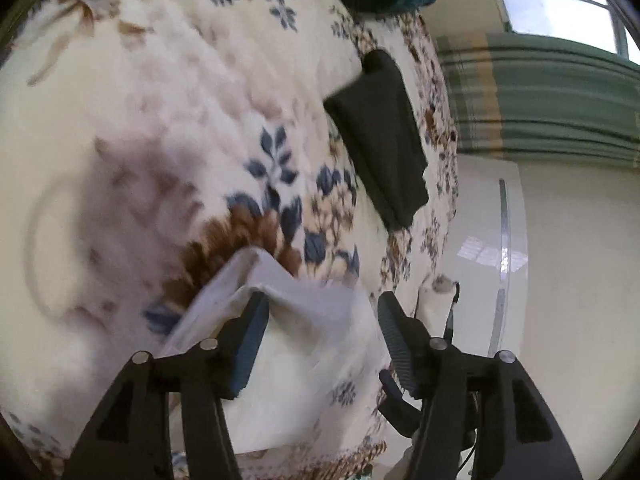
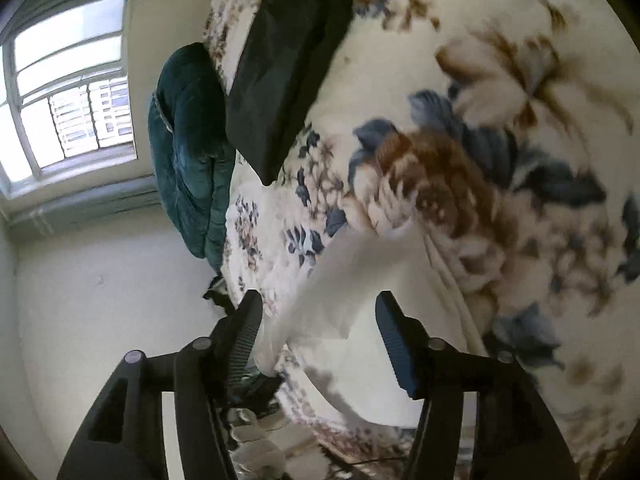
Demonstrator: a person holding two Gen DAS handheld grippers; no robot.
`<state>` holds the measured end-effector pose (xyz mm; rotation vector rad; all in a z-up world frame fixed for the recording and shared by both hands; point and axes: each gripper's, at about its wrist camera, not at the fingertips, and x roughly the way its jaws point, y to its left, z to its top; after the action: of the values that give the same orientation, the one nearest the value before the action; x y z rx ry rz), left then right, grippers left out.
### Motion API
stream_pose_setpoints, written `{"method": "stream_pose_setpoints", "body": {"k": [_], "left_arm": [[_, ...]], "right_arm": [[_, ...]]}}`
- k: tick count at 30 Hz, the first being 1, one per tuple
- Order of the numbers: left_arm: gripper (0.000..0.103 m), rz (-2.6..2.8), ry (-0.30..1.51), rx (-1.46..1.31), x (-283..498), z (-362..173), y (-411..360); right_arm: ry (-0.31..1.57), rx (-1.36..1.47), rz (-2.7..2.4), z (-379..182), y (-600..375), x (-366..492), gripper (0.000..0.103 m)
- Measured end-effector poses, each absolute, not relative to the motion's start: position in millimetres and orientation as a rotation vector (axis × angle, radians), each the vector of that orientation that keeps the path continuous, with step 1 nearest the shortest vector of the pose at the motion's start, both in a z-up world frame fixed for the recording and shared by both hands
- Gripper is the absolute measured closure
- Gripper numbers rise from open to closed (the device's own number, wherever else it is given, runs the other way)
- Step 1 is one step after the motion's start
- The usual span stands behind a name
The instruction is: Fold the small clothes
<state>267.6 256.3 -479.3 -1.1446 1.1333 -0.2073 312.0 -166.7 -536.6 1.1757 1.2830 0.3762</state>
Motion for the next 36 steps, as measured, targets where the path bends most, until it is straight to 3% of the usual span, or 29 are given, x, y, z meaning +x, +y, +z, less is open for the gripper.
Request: {"method": "stream_pose_setpoints", "body": {"k": [5,8,12,13,14,15,16,17,18,25,30,34,36], "left_arm": [[0.048,-0.164,1.209,-0.812,269,-472,246],[0.048,-0.161,1.304,-0.619,287,-492,224],[0.051,-0.149,1.372,-0.575,320,-529,213],[0.060,-0.155,1.364,-0.575,324,-532,212],[0.092,-0.174,1.343,-0.579,328,-533,211],[0.098,-0.191,1.340,-0.576,333,-533,209],[0.098,-0.202,1.336,-0.568,335,-531,207],[0.099,-0.214,1.319,-0.559,336,-526,205],[0.099,-0.225,1.303,-0.549,338,-521,203],[0.098,-0.287,1.326,-0.544,359,-529,201],[0.093,-0.306,1.416,-0.639,372,-552,216],[0.069,-0.295,1.397,-0.745,367,-544,245],[0.049,-0.267,1.385,-0.760,357,-536,256]], "right_arm": [[1.402,0.903,0.302,-540,-166,302,0.042],[1.446,0.842,0.259,-557,-167,304,0.042],[1.466,0.833,0.234,-584,-157,327,0.042],[1.470,0.841,0.237,-589,-154,332,0.042],[1.472,0.854,0.241,-595,-152,336,0.042],[1.471,0.875,0.244,-600,-150,340,0.043],[1.456,0.890,0.231,-603,-150,342,0.059],[1.425,0.896,0.224,-602,-149,342,0.099],[1.414,0.864,0.204,-598,-148,342,0.100],[1.323,0.864,0.102,-572,-157,333,0.101],[1.390,0.780,0.052,-585,-147,350,0.101],[1.449,0.764,0.067,-591,-149,354,0.097],[1.460,0.742,0.082,-586,-151,351,0.078]]}}
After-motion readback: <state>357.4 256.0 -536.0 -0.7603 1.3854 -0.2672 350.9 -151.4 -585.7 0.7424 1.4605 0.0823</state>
